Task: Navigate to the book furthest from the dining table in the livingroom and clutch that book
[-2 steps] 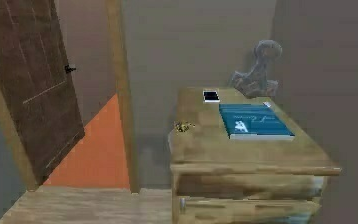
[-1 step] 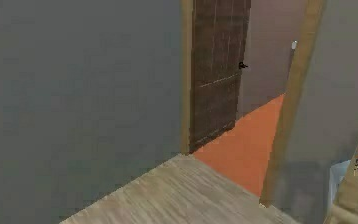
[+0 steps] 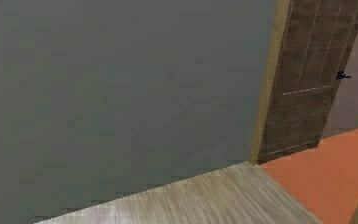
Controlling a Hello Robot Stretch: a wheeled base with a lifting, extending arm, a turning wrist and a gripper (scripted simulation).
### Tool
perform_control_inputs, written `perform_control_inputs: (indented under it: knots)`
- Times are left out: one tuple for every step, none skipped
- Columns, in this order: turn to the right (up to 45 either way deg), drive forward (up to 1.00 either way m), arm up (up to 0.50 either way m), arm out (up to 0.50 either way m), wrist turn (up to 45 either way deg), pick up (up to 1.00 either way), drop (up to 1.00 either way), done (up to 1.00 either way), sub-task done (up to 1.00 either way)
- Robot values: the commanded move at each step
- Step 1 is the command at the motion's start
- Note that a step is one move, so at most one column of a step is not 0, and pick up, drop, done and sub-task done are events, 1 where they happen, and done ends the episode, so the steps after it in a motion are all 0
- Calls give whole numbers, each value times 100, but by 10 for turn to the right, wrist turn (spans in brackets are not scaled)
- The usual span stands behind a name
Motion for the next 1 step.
perform_control_inputs:
  knots:
    - [0, 0, 50, 0, 0, 0, 0, 0, 0]
